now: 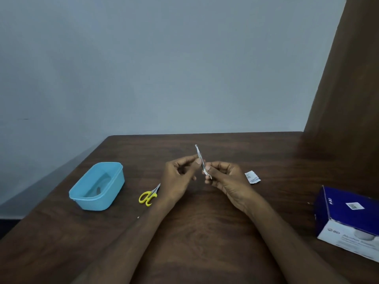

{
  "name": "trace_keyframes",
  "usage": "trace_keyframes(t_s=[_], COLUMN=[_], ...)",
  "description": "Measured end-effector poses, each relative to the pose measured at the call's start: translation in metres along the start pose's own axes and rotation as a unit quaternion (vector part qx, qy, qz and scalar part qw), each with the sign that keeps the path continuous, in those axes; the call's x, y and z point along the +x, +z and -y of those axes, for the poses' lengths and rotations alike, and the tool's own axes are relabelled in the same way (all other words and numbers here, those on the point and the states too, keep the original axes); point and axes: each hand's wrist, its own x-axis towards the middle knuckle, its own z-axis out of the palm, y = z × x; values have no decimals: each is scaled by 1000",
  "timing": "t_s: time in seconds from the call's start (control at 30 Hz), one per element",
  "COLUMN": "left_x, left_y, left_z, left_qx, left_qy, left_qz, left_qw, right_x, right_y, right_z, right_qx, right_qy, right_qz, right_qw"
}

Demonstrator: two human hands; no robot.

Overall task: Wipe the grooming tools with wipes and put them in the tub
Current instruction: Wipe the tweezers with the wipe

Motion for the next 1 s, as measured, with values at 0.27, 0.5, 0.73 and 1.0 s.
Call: trace_keyframes(t_s=[0.27, 0.5, 0.73, 1.0], left_x=[-24, -32, -22, -12], left_y=[-9, -50, -149, -215], left_z=[-23, -62, -114, -112], left_qx=[65, 186, 456, 604], left_qy=[-37, -60, -102, -243], left_qz=[-43, -103, -110, -59], left_qw=[996, 975, 877, 757], right_x=[-6, -19, -26, -23], right_y=[8, 12, 20, 19], right_z=[-6, -7, -7, -12], right_qx=[-73, -176, -255, -254], right_qy=[-44, -96, -114, -101], right_qz=[33, 69, 102, 117], right_qw=[996, 977, 955, 955])
